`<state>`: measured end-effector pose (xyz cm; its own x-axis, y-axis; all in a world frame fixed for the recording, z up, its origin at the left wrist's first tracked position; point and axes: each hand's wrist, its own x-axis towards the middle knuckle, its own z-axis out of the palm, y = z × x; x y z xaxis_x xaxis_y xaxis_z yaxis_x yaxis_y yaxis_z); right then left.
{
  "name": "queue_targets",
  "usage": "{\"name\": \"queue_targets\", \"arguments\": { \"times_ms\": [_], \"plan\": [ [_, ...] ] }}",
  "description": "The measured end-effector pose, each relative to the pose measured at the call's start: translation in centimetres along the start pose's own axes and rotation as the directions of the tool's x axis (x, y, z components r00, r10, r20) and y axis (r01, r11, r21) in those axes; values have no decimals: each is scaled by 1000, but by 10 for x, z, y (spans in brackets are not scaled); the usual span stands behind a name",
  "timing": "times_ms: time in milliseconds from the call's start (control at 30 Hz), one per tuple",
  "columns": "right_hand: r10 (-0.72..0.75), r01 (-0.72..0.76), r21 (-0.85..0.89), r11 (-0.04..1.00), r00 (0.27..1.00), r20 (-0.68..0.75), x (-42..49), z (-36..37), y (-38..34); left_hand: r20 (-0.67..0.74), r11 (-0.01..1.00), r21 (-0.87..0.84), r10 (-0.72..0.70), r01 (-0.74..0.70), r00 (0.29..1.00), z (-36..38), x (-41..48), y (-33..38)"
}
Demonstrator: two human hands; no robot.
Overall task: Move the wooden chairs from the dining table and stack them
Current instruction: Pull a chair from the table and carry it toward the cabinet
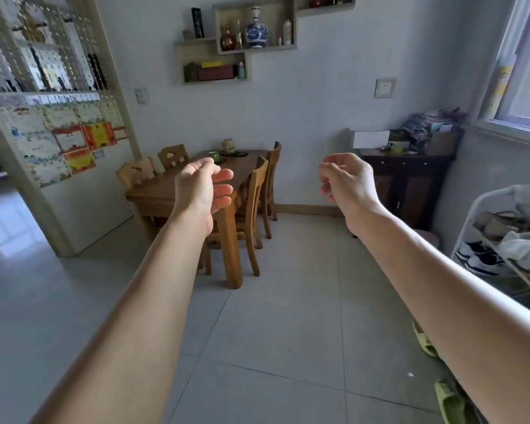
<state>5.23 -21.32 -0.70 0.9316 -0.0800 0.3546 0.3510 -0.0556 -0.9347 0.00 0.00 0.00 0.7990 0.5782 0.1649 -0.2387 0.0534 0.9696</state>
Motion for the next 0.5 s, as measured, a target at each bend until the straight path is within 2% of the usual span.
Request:
{"name": "queue_targets", "arguments": {
  "times_ms": [200, 500],
  "plan": [
    [62, -62, -13, 998, 998, -6, 31, 11, 39, 22, 997, -13, -70, 70, 997, 23, 25, -26],
    [81, -83, -70, 994, 996, -39, 119, 43, 90, 39, 992, -7, -125, 125, 991, 63, 117, -71]
  ]
}}
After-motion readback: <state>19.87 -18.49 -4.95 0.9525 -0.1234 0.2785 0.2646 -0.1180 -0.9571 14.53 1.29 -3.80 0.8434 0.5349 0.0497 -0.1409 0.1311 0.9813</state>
